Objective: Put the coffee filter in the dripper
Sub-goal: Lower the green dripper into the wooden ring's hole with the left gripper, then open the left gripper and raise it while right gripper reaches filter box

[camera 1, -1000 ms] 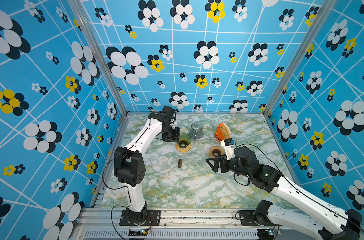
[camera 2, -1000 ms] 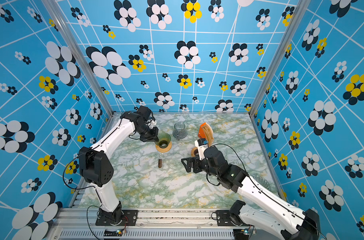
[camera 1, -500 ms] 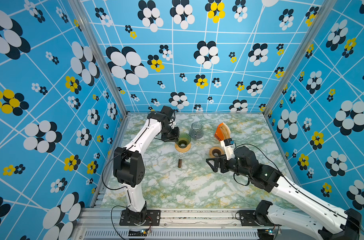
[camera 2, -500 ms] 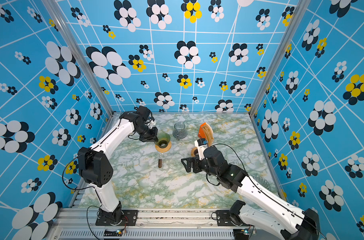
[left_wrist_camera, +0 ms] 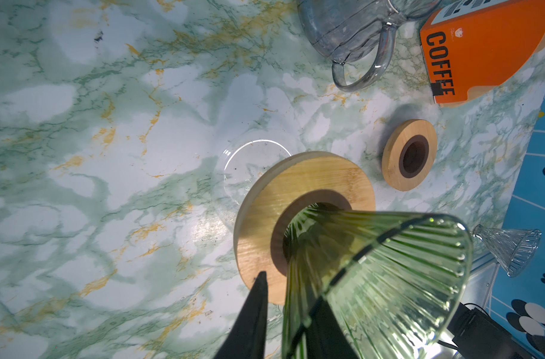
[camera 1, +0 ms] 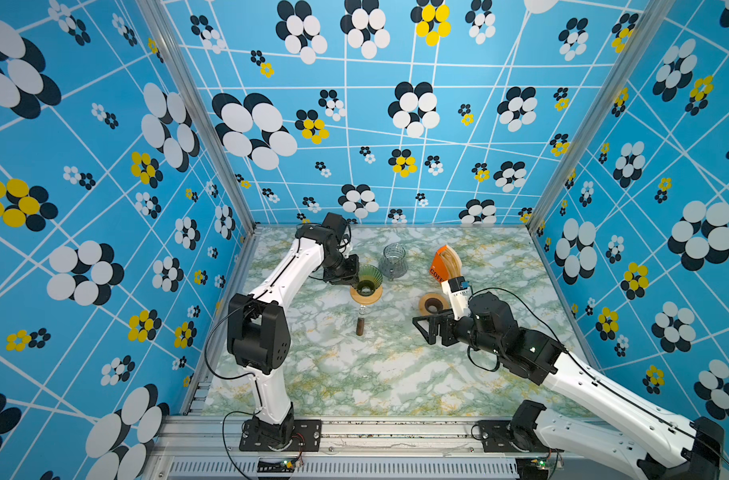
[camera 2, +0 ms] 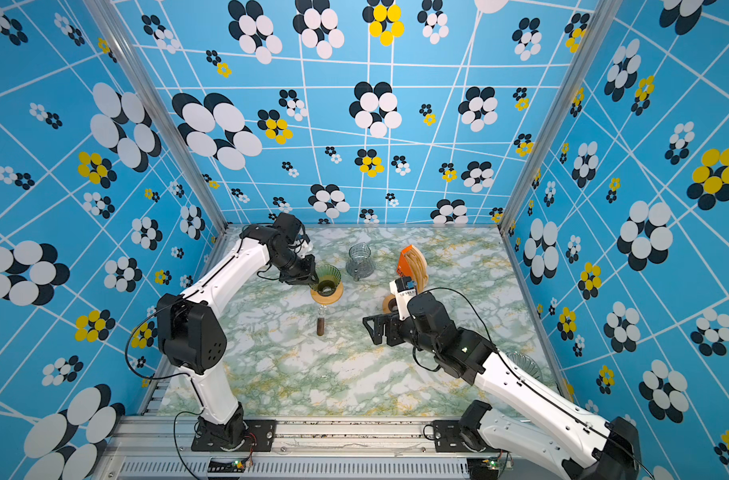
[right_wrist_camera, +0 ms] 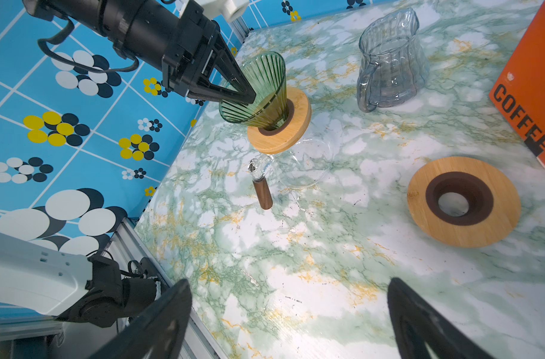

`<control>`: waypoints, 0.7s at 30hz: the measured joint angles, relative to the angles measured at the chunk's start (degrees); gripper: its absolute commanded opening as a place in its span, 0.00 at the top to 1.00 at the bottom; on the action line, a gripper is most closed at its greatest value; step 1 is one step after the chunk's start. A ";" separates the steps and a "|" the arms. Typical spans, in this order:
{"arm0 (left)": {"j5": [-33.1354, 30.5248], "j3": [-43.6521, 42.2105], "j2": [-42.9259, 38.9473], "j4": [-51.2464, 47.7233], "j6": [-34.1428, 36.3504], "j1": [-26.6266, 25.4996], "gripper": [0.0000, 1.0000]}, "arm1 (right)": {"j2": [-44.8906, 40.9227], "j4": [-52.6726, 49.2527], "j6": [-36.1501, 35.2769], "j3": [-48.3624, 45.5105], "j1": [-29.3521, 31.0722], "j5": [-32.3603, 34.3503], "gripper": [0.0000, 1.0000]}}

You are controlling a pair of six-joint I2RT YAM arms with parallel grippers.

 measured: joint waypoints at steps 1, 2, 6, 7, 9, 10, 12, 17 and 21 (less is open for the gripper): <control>0.00 0.00 -0.02 0.00 0.00 0.00 0.73 | 0.00 0.00 0.00 0.00 0.00 0.00 0.01; 0.00 0.00 -0.09 -0.02 0.00 0.00 0.73 | 0.00 0.00 0.00 0.00 0.00 0.00 0.01; -0.02 0.04 -0.68 -0.09 0.00 0.00 0.71 | 0.04 0.00 -0.02 0.00 0.00 -0.02 0.01; -0.02 0.13 -1.09 -0.20 0.00 0.00 0.70 | 0.11 -0.04 -0.04 0.00 0.00 -0.02 0.01; -0.02 0.13 -2.27 -0.20 0.02 0.00 0.69 | 0.17 -0.11 -0.11 0.02 0.00 -0.02 0.02; -0.04 0.15 -3.37 -0.17 0.04 0.00 0.68 | 0.20 -0.28 -0.26 0.07 0.00 0.02 0.03; -0.04 0.20 -5.25 -0.17 0.13 0.00 0.67 | 0.20 -0.87 -0.55 0.31 0.00 0.17 0.05; 0.11 0.22 -12.22 0.57 1.11 0.00 0.60 | 0.31 -4.22 -2.05 2.84 0.00 2.27 0.06; 1.55 -2.43 -19.78 4.63 2.34 -0.26 0.40 | 0.55 -6.78 -4.02 5.33 -0.70 3.08 0.09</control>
